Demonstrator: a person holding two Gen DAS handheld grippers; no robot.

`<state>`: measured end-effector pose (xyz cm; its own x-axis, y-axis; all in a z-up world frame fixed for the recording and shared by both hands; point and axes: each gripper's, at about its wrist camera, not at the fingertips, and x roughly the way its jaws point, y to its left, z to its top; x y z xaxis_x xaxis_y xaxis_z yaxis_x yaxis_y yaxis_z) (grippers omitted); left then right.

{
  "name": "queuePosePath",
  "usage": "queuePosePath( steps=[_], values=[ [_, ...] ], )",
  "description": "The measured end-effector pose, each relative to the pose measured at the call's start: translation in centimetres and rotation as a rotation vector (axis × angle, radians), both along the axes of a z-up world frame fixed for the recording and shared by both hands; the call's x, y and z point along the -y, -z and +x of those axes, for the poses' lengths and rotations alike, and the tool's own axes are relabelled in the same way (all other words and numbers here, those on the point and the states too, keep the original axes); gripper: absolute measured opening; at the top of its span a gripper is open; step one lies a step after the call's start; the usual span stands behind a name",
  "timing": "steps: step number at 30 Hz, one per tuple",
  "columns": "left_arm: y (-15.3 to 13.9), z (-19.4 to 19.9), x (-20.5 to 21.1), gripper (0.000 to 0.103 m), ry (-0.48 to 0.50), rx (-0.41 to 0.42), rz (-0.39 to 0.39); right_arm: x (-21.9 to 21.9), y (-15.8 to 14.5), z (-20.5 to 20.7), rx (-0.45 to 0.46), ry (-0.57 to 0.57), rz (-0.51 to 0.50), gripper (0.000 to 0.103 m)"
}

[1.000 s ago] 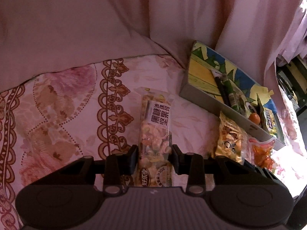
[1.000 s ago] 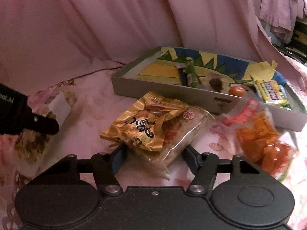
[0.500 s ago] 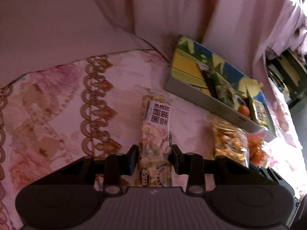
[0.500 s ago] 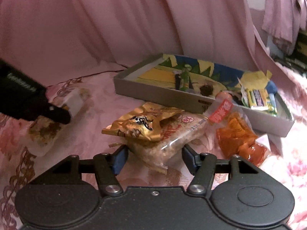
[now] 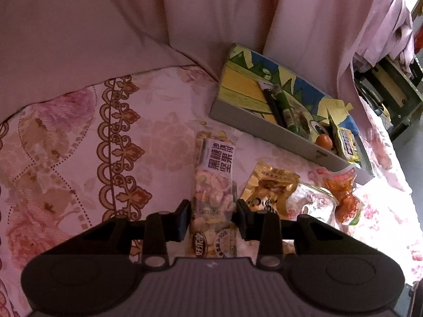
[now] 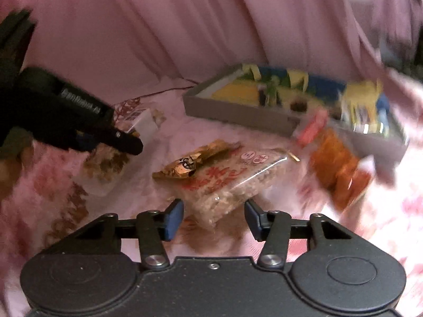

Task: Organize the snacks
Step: 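Close the right gripper on the rice-cracker packet and lift it, then carry the nut-bar and rice-cracker packets over the tray and open both grippers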

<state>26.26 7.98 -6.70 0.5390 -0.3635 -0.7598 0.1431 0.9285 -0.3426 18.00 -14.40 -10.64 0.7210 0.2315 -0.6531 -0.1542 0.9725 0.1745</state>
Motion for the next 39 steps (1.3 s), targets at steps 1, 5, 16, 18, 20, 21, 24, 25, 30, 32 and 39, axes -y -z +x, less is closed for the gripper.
queuePosePath(
  steps=[1, 5, 16, 18, 20, 21, 24, 25, 30, 32, 39],
  values=[
    [0.0, -0.1, 0.0, 0.040, 0.001, 0.001, 0.001, 0.6, 0.2, 0.3, -0.015, 0.016, 0.053, 0.059],
    [-0.1, 0.0, 0.0, 0.040, 0.000, 0.002, 0.000, 2.5, 1.2, 1.7, -0.070, 0.090, 0.227, 0.063],
    [-0.3, 0.1, 0.4, 0.040, 0.009, 0.039, -0.017, 5.6, 2.6, 4.7, -0.088, 0.190, 0.518, 0.054],
    [-0.2, 0.2, 0.4, 0.040, 0.012, 0.037, -0.013, 6.0, 2.4, 4.8, -0.086, 0.189, 0.542, 0.045],
    [-0.1, 0.2, 0.5, 0.040, 0.012, 0.036, -0.009, 6.0, 2.2, 4.9, -0.082, 0.177, 0.572, 0.038],
    [-0.1, 0.3, 0.5, 0.040, 0.012, 0.034, -0.009, 5.9, 2.1, 5.0, -0.079, 0.168, 0.584, 0.036],
    [0.0, 0.3, 0.4, 0.040, 0.009, 0.035, -0.009, 5.3, 1.8, 5.5, -0.075, 0.129, 0.602, 0.031],
    [0.0, 0.4, 0.3, 0.040, 0.007, 0.036, -0.009, 5.0, 1.7, 5.7, -0.075, 0.117, 0.600, 0.031],
    [0.3, 0.6, -0.1, 0.040, -0.011, 0.027, -0.011, 4.2, 2.1, 6.9, -0.102, 0.101, 0.609, 0.033],
    [0.4, 0.7, -0.3, 0.040, -0.019, 0.026, -0.010, 4.1, 2.5, 7.6, -0.122, 0.090, 0.640, 0.037],
    [0.9, 0.9, -0.3, 0.040, -0.030, 0.010, 0.006, 3.1, 3.5, 9.2, -0.185, 0.065, 0.646, 0.035]
  ],
)
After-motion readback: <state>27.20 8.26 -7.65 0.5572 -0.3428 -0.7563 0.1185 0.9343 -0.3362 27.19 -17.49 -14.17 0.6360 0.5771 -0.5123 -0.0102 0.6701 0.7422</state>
